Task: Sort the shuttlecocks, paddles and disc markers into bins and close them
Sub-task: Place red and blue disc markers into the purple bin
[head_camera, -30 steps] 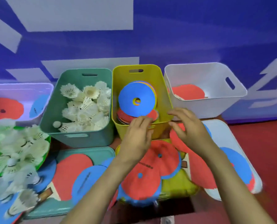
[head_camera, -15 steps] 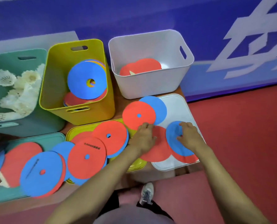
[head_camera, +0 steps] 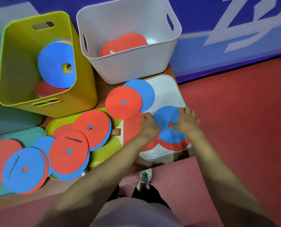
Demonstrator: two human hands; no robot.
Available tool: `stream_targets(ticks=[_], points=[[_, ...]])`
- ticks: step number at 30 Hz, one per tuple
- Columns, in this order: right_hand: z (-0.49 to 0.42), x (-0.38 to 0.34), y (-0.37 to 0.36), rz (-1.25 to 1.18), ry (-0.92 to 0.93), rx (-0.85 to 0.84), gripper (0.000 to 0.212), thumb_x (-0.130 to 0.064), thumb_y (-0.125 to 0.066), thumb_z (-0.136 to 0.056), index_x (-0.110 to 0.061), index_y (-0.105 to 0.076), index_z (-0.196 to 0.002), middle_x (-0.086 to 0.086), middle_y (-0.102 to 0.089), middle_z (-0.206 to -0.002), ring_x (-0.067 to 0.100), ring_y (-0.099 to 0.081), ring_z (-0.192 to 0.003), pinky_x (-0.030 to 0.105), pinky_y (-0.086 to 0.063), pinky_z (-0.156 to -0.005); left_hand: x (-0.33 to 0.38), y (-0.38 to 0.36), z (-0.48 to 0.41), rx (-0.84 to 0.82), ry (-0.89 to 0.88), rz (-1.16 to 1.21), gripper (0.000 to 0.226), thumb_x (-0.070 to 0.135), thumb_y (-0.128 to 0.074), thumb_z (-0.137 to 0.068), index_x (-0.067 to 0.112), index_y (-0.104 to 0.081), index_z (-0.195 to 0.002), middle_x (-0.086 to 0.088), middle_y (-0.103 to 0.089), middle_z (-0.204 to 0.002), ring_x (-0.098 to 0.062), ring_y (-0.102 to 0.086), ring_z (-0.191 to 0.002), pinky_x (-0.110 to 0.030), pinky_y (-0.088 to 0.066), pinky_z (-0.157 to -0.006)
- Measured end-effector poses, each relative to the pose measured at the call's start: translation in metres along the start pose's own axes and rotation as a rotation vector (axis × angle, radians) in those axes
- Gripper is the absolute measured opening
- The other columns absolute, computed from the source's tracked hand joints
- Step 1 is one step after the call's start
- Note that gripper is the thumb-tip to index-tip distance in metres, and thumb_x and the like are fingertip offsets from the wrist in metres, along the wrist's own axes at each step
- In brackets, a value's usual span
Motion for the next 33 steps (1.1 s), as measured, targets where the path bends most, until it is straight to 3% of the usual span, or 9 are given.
stream_targets(ticks=[3, 5, 7, 12, 16, 20, 23, 29, 33], points=[[0.003, 0.0, -0.004, 0.015, 0.015, 0.036, 0.071, -0.036, -0.068, -0.08, -0.013, -0.031, -0.137, 0.008, -0.029, -0.139, 0.031, -0.029, -0.125, 0.044, -0.034, -0.096, -0.007, -0.009, 0.006, 0.016, 0.063, 0.208, 0.047, 0.009, -0.063, -0.068, 0.008, -0.044, -0.112, -0.015, -0.041, -0.119, -0.023, -0.046, -0.104, -0.032, -0.046, -0.082], [0.006, 0.0, -0.003, -0.009, 0.031, 0.06, 0.07, -0.035, -0.067, -0.082, -0.013, -0.031, -0.138, 0.007, -0.028, -0.142, 0.03, -0.029, -0.127, 0.043, -0.034, -0.097, -0.012, -0.008, 0.004, 0.065, 0.1, 0.356, 0.039, 0.011, -0.058, -0.052, 0.015, -0.049, -0.089, -0.015, -0.051, -0.104, -0.026, -0.054, -0.095, -0.046, -0.051, -0.079], [0.007, 0.002, -0.004, -0.042, 0.039, 0.046, 0.072, -0.034, -0.068, -0.081, -0.013, -0.03, -0.139, 0.006, -0.026, -0.144, 0.029, -0.027, -0.129, 0.044, -0.032, -0.099, -0.012, -0.01, 0.002, 0.05, 0.092, 0.375, 0.028, 0.008, -0.056, -0.049, 0.012, -0.052, -0.076, -0.015, -0.057, -0.089, -0.022, -0.055, -0.082, -0.046, -0.051, -0.069], [0.007, 0.004, 0.0, -0.167, 0.093, 0.003, 0.081, -0.026, -0.073, -0.078, -0.011, -0.026, -0.142, 0.011, -0.026, -0.146, 0.031, -0.026, -0.133, 0.039, -0.027, -0.107, 0.013, -0.017, 0.012, -0.069, -0.086, 0.124, 0.01, 0.003, -0.051, -0.081, 0.013, -0.052, -0.08, -0.003, -0.055, -0.077, -0.017, -0.048, -0.076, -0.029, -0.037, -0.061], [0.013, -0.007, 0.032, -0.572, 0.21, 0.023, 0.096, -0.014, -0.083, -0.066, -0.016, -0.026, -0.144, 0.005, -0.03, -0.144, 0.021, -0.03, -0.132, 0.033, -0.033, -0.104, 0.034, 0.015, 0.029, 0.003, -0.281, 0.12, 0.014, -0.003, -0.043, -0.089, 0.009, -0.047, -0.095, -0.007, -0.054, -0.089, -0.018, -0.047, -0.081, -0.024, -0.035, -0.059], [0.027, -0.046, 0.066, -0.875, 0.412, 0.035, 0.052, -0.005, -0.079, -0.071, -0.022, -0.05, -0.112, -0.008, -0.056, -0.105, 0.02, -0.056, -0.101, 0.024, -0.049, -0.078, 0.037, 0.078, 0.052, 0.054, -0.481, 0.196, 0.019, 0.014, -0.05, -0.092, 0.011, -0.056, -0.11, 0.004, -0.06, -0.101, -0.005, -0.053, -0.091, -0.015, -0.041, -0.078], [0.041, -0.092, 0.085, -0.867, 0.565, 0.112, 0.023, -0.011, -0.071, -0.079, -0.025, -0.057, -0.09, -0.011, -0.061, -0.092, 0.013, -0.059, -0.086, 0.03, -0.049, -0.077, 0.02, 0.139, 0.072, 0.209, -0.5, 0.376, 0.019, 0.005, -0.051, -0.094, 0.018, -0.06, -0.104, 0.009, -0.064, -0.1, 0.002, -0.057, -0.09, -0.015, -0.044, -0.081], [0.082, -0.207, 0.09, -0.805, 0.775, 0.11, 0.014, -0.007, -0.065, -0.084, -0.012, -0.055, -0.093, -0.016, -0.061, -0.086, -0.008, -0.055, -0.077, 0.008, -0.043, -0.075, -0.022, 0.237, 0.12, 0.515, -0.508, 0.564, 0.016, 0.008, -0.055, -0.092, 0.018, -0.063, -0.102, 0.007, -0.067, -0.099, 0.0, -0.061, -0.092, -0.017, -0.048, -0.082], [0.113, -0.276, 0.085, -0.818, 0.881, 0.082, 0.013, -0.005, -0.064, -0.084, -0.013, -0.057, -0.092, -0.01, -0.062, -0.083, -0.009, -0.055, -0.07, 0.012, -0.045, -0.071, -0.061, 0.291, 0.145, 0.609, -0.493, 0.634, 0.017, 0.009, -0.057, -0.091, 0.023, -0.063, -0.097, 0.008, -0.068, -0.096, -0.001, -0.061, -0.089, -0.023, -0.047, -0.081]])
Point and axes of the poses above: each hand's wrist, its own z-axis away from the middle knuckle, its own y-axis out of the back of the hand, x = y × z, the point moved 9 cm from there along -z, towards the middle knuckle
